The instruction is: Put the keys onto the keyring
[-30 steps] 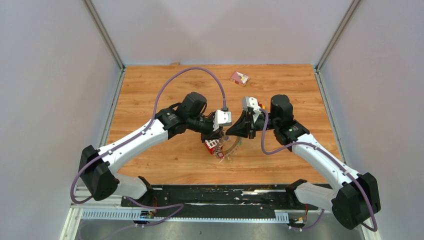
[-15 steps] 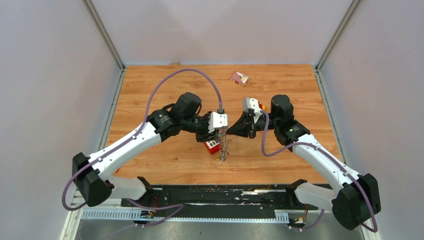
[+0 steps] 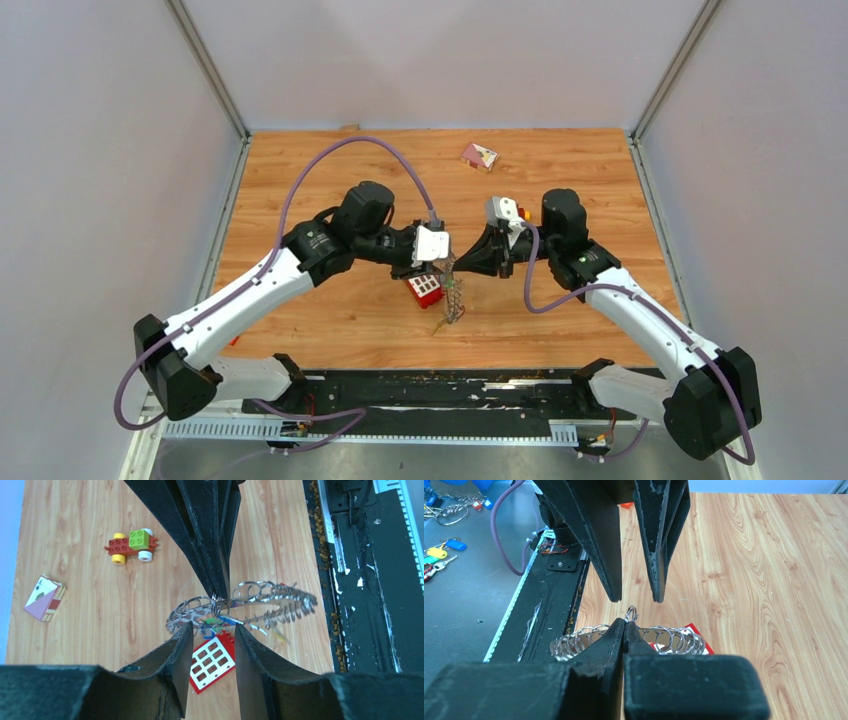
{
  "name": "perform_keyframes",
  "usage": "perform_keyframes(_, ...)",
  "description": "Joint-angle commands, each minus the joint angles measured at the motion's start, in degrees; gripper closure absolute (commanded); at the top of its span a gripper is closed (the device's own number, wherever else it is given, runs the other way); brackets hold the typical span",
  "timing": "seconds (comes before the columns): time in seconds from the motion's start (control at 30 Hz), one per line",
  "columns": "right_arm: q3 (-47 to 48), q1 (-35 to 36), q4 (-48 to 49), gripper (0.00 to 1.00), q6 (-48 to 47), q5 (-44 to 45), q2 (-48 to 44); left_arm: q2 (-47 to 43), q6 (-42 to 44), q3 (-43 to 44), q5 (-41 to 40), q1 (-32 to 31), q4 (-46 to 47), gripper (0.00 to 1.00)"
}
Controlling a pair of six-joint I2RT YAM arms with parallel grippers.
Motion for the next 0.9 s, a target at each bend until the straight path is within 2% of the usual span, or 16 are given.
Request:
perform_keyframes(0.0,3.0,-0.3,2.2,1.0,-1.2,-2.6,-0.7,1.8,-0.4,2.5,3.5,-0.2,2.4,0.57)
perform_keyframes(0.37,2.9,-0.2,2.2,1.0,-1.3,-2.5,-0.5,3.6,-2.9,2.2,5.6,-0.2,4.0,0.64)
perform_keyframes(0.53,2.8,-0.2,2.1,1.0,-1.4,-2.3,-0.7,4.3,-3.3,2.0,6.1,-0.2,3.9,0.78)
perform_keyframes(0.73,2.8,-0.2,1.8,1.0,-1.8,-2.2,-0.7,3.8,-3.0,1.6,4.8,-0.2,3.5,0.87)
perform_keyframes(0.87,2.7,-0.3,1.6,1.0,-2.1,-2.1,-0.6,2.8,-2.7,1.0,4.1,-0.2,3.4,0.98)
